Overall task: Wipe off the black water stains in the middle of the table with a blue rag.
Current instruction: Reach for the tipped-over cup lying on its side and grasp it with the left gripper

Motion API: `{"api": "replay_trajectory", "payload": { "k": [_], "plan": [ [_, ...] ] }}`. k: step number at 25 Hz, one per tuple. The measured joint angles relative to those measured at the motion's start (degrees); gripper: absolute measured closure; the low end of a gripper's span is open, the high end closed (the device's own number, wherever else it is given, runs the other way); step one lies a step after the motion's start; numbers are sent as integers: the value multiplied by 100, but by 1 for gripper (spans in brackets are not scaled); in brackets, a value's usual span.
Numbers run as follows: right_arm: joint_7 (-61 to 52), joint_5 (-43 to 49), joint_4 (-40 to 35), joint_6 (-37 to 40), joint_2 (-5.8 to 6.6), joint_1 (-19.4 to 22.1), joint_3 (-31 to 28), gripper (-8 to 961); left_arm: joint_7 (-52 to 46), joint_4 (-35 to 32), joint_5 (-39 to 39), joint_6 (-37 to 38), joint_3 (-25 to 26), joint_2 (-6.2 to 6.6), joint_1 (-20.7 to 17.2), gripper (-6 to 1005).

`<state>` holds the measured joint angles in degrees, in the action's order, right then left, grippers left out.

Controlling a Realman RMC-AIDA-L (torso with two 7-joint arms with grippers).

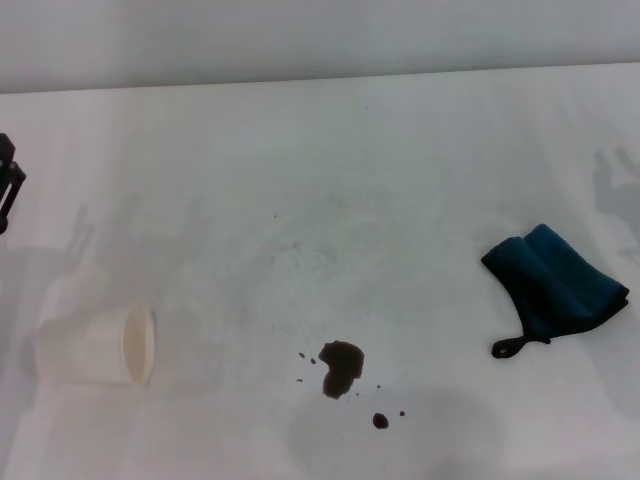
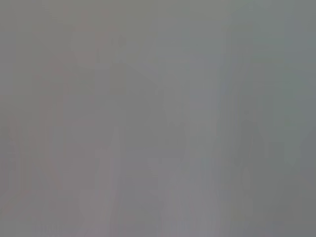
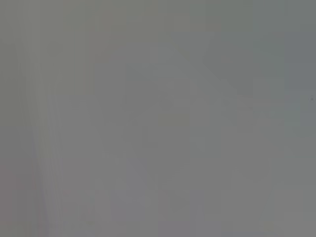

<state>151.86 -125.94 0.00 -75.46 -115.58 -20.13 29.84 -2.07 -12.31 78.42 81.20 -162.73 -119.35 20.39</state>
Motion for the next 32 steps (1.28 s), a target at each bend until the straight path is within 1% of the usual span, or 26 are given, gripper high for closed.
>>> {"api": "replay_trajectory", "payload": {
  "k": [8, 25, 28, 32],
  "plan": [
    [-4, -14, -15, -4, 23, 9, -41, 672, -1, -21, -6, 0, -5, -9, -10, 128],
    [-8, -40, -12, -6, 27, 27, -49, 674, -65, -77, -205, -22, -4, 1, -8, 128],
    [-8, -42, -9, -6, 27, 55, -49, 673, -576, 12, -265, -38, -5, 38, 25, 127],
    [-8, -24, -14, 33, 28, 81, -35, 673, -1652, 598, -704, -41, -14, 94, 190, 127]
  ]
}}
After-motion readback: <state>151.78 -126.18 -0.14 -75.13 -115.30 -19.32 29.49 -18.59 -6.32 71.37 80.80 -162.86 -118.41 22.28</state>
